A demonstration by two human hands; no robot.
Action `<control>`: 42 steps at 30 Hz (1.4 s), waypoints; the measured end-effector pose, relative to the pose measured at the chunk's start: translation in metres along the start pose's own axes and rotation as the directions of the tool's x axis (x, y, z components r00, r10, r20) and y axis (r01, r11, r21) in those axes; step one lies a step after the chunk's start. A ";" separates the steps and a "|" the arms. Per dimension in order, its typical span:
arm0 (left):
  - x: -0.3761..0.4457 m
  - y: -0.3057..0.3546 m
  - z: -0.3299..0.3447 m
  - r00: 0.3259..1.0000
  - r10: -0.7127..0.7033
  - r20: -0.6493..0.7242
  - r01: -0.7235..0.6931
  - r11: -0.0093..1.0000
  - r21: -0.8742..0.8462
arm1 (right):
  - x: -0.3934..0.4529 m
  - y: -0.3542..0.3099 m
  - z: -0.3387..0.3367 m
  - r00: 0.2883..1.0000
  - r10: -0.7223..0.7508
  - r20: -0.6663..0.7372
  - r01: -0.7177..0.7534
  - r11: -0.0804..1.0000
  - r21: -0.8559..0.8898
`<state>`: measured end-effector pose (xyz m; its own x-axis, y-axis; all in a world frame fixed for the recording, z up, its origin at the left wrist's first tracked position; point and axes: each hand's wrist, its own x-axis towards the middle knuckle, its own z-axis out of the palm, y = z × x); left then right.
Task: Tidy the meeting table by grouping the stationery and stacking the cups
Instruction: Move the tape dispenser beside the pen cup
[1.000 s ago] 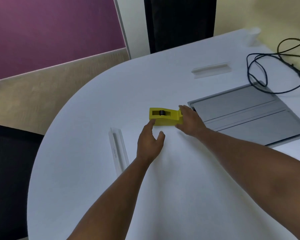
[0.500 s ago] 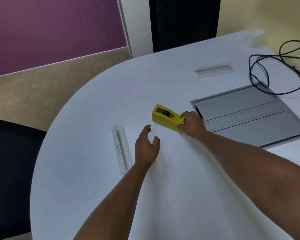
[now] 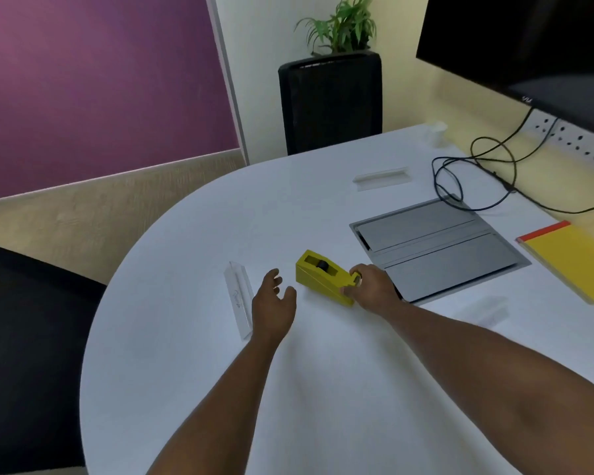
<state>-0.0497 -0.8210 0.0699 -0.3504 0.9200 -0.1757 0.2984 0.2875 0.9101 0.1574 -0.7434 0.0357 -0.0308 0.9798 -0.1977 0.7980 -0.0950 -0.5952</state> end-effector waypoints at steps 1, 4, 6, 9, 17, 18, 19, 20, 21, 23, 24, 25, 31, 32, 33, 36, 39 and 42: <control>-0.009 0.002 -0.002 1.000 -0.007 0.011 0.008 1.000 -0.010 | -0.011 -0.002 -0.003 1.000 0.006 -0.009 -0.006 1.000 0.003; -0.037 0.008 -0.007 0.998 -0.032 0.055 0.034 0.999 -0.035 | -0.040 -0.009 -0.015 0.998 0.013 -0.063 -0.012 1.000 0.018; -0.053 0.013 -0.011 0.996 -0.028 0.087 0.031 0.999 -0.027 | -0.058 -0.014 -0.023 0.995 0.033 -0.093 -0.029 0.998 0.049; -0.070 0.021 -0.013 0.976 -0.056 0.210 0.055 0.998 0.009 | -0.088 -0.020 -0.033 0.986 0.061 -0.153 -0.045 0.993 0.106; -0.111 0.040 -0.004 0.914 -0.170 0.369 0.188 0.982 -0.011 | -0.162 -0.041 -0.043 0.962 0.003 -0.274 0.053 0.979 0.198; -0.113 0.039 -0.004 0.916 -0.162 0.368 0.178 0.984 -0.009 | -0.168 -0.042 -0.043 0.961 -0.011 -0.276 0.068 0.978 0.198; -0.116 0.039 -0.004 0.920 -0.144 0.365 0.157 0.988 -0.007 | -0.174 -0.042 -0.043 0.961 -0.023 -0.277 0.081 0.977 0.199; -0.118 0.039 -0.005 0.925 -0.116 0.361 0.129 0.992 -0.013 | -0.180 -0.042 -0.043 0.960 -0.033 -0.279 0.091 0.976 0.200; -0.120 0.039 -0.006 0.930 -0.081 0.359 0.099 0.995 -0.030 | -0.185 -0.042 -0.042 0.959 -0.041 -0.279 0.100 0.975 0.200; -0.123 0.038 -0.008 0.935 -0.020 0.355 0.049 0.996 -0.074 | -0.194 -0.042 -0.042 0.958 -0.051 -0.284 0.112 0.973 0.203; -0.126 0.038 -0.008 0.937 -0.002 0.351 0.037 0.995 -0.094 | -0.198 -0.041 -0.042 0.957 -0.053 -0.286 0.115 0.972 0.206; -0.129 0.038 -0.007 0.940 0.011 0.341 0.028 0.994 -0.110 | -0.200 -0.039 -0.043 0.956 -0.053 -0.289 0.118 0.971 0.210; -0.138 0.041 0.009 0.966 0.015 0.256 0.017 0.993 -0.120 | -0.207 -0.027 -0.052 0.956 -0.065 -0.284 0.133 0.965 0.227; -0.138 0.042 0.013 0.966 0.010 0.259 0.026 0.991 -0.135 | -0.207 -0.024 -0.055 0.959 -0.065 -0.277 0.128 0.968 0.215; -0.139 0.043 0.017 0.965 0.004 0.261 0.037 0.987 -0.154 | -0.207 -0.020 -0.058 0.960 -0.065 -0.273 0.122 0.973 0.197; -0.142 0.048 0.035 0.966 -0.037 0.256 0.094 0.973 -0.213 | -0.206 -0.005 -0.069 0.961 -0.079 -0.265 0.125 0.979 0.160; -0.145 0.058 0.055 0.966 -0.073 0.247 0.140 0.953 -0.268 | -0.204 0.013 -0.087 0.964 -0.128 -0.234 0.166 0.975 0.151; -0.142 0.066 0.076 0.963 -0.054 0.264 0.133 0.947 -0.291 | -0.204 0.031 -0.110 0.965 -0.165 -0.203 0.207 0.956 0.206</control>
<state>0.0870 -0.9128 0.1264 -0.1189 0.9407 -0.3178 -0.0229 0.3174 0.9480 0.2544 -0.9266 0.1429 -0.0395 0.9971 0.0653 0.6327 0.0756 -0.7707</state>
